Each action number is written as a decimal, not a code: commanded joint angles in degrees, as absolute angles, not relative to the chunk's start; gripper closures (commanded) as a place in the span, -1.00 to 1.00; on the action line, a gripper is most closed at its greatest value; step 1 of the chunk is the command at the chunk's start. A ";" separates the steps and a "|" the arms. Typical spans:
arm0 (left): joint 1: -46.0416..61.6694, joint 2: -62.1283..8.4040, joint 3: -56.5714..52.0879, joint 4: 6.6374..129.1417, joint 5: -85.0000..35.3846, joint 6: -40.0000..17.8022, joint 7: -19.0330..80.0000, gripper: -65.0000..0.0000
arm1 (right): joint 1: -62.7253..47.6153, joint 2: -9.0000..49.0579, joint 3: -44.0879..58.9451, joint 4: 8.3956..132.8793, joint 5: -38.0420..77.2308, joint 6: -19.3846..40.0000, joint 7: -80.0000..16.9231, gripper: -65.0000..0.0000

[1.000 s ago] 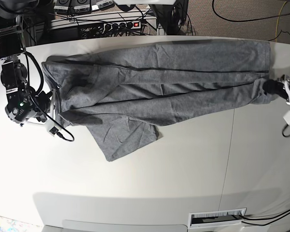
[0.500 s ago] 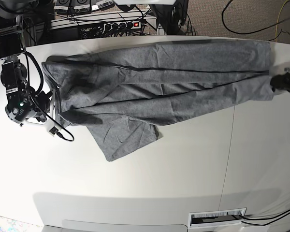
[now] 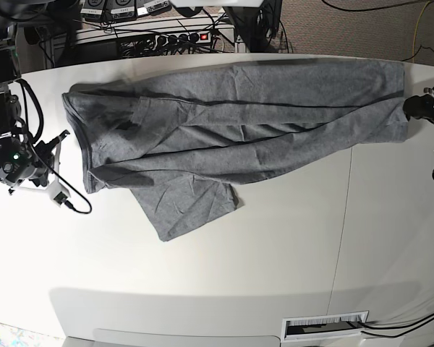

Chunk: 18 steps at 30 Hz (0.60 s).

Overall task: Fold the T-shirt properly
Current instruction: 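Hold the folded edge with the left gripper while the right gripper grips the sleeve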

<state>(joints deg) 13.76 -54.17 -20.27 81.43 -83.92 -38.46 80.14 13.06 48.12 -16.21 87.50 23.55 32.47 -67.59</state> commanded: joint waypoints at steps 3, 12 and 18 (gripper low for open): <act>13.34 -56.23 -20.99 82.04 -85.00 -38.65 80.00 1.00 | 14.31 50.33 -14.59 88.29 22.22 32.21 -66.65 1.00; 13.37 -56.31 -20.97 82.04 -85.00 -38.52 80.00 1.00 | 14.31 49.71 -11.90 88.29 24.88 32.18 -66.41 1.00; 13.72 -56.01 -20.97 82.04 -85.00 -38.41 80.00 1.00 | 14.31 46.52 -11.90 88.29 24.82 32.18 -66.39 1.00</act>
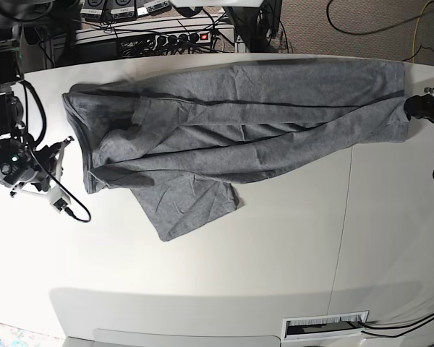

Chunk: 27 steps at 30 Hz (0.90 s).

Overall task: Fold the T-shirt properly
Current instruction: 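Hold the folded edge with the left gripper while the right gripper grips the sleeve, then lift the shirt edge with both grippers and pull it across the shirt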

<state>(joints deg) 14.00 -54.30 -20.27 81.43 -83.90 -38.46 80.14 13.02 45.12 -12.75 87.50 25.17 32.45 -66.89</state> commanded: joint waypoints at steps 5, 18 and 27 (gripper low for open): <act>16.03 -56.03 -20.97 82.04 -85.00 -38.39 80.00 1.00 | 14.31 45.19 -11.90 88.29 24.80 32.21 -66.11 1.00; 18.96 -55.86 -20.97 82.04 -85.00 -40.00 78.24 0.20 | 14.31 44.29 -11.90 88.29 24.80 32.21 -66.37 1.00; 9.58 -52.18 -21.19 82.06 -85.00 -40.00 75.35 0.32 | 14.28 44.18 -11.90 88.29 24.84 32.18 -66.32 1.00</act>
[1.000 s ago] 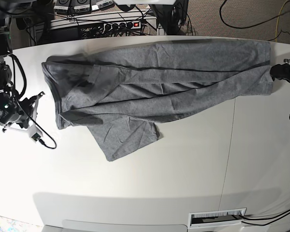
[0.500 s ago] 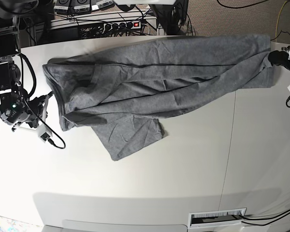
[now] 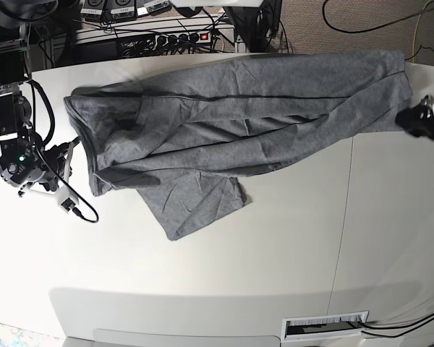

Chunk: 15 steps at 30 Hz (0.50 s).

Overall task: Fold the T-shirt properly
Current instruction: 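Lift the shirt edge with both grippers and pull it across the shirt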

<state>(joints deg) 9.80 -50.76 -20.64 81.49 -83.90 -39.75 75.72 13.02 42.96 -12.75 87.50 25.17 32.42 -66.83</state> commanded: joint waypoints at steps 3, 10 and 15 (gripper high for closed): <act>8.73 -49.30 -21.17 82.11 -85.00 -40.00 75.35 0.54 | 14.31 43.24 -11.90 88.29 24.80 32.18 -66.37 1.00; 11.60 -44.51 -21.15 82.11 -85.00 -40.00 75.31 1.00 | 15.79 37.28 -11.88 88.29 24.34 32.23 -65.78 1.00; 11.62 -41.58 -21.12 82.11 -84.71 -40.00 72.47 1.00 | 18.33 31.70 -11.88 88.29 23.62 32.32 -65.17 0.91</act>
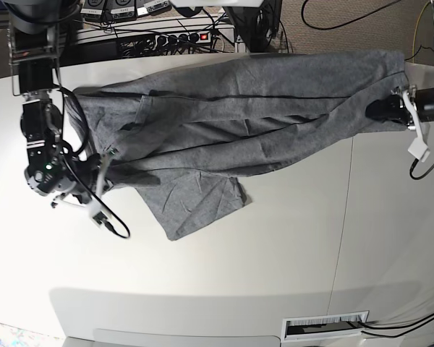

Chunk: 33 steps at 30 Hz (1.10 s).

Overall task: Fold the T-shirt properly
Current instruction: 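Lift the shirt edge with both grippers and pull it across the shirt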

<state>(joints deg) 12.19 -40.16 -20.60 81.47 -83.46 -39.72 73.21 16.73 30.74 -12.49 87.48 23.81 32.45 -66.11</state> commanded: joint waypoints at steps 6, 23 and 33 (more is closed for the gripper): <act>12.67 -40.27 -20.36 82.08 -75.68 -40.00 65.45 1.00 | 20.49 26.96 -11.88 86.89 19.16 32.32 -59.75 0.51; 12.34 -40.32 -1.58 82.08 -45.32 -40.00 44.97 1.00 | 31.53 20.67 -11.90 65.19 14.37 32.42 -45.82 0.50; 12.36 -40.38 -1.58 82.11 -44.53 -40.00 45.15 1.00 | 33.32 17.56 -11.90 53.82 8.47 32.40 -35.40 0.24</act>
<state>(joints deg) 11.70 -39.70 -2.20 82.48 -49.30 -40.73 40.36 31.31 16.99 -12.27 52.99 8.01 32.62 -36.69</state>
